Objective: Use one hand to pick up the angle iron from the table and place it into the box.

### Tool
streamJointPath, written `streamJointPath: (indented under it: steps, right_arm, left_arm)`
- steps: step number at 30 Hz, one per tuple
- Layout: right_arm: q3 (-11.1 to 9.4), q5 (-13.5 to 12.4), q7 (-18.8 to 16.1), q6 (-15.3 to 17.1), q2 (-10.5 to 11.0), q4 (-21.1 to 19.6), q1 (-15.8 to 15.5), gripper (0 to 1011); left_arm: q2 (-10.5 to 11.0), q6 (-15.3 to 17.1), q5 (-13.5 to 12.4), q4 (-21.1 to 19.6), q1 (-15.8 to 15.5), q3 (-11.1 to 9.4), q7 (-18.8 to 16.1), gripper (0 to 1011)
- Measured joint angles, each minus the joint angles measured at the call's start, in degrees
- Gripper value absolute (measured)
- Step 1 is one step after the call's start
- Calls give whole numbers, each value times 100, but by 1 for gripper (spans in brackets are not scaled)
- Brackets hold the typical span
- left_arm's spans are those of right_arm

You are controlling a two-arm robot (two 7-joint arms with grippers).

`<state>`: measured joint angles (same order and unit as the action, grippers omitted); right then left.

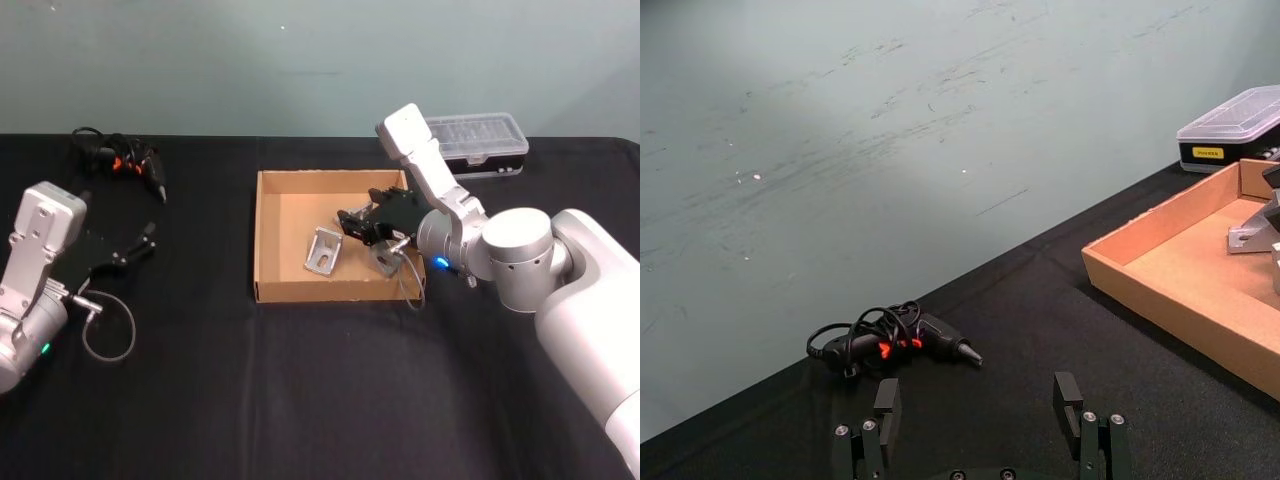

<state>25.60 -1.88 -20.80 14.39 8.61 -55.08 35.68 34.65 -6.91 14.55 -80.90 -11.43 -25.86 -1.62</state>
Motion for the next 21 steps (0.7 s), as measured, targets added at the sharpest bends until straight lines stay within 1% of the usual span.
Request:
streamJointPath:
  steps: [3, 4, 8, 10, 12, 14, 19, 21]
  right_arm:
    - [-27, 15, 2, -14, 2, -41, -31, 708]
    - [-34, 21, 2, -22, 4, -55, -40, 765]
    - [-86, 42, 36, -62, 14, -160, -98, 875]
    - [-121, 46, 53, -73, 28, -251, -138, 908]
    - [-145, 46, 69, -73, 37, -310, -169, 984]
    - [-183, 45, 96, -71, 58, -433, -233, 1003]
    - [-259, 44, 149, -51, 120, -744, -377, 1002]
    - [-313, 44, 188, -47, 174, -961, -485, 1002]
  left_arm:
    - [0, 0, 0, 0, 0, 0, 0, 1000]
    - [0, 0, 0, 0, 0, 0, 0, 1000]
    - [0, 0, 0, 0, 0, 0, 0, 1000]
    - [0, 0, 0, 0, 0, 0, 0, 1000]
    - [0, 0, 0, 0, 0, 0, 0, 1000]
    - [0, 0, 0, 0, 0, 0, 0, 1000]
    - [0, 0, 0, 0, 0, 0, 0, 1000]
    - [0, 0, 0, 0, 0, 0, 0, 1000]
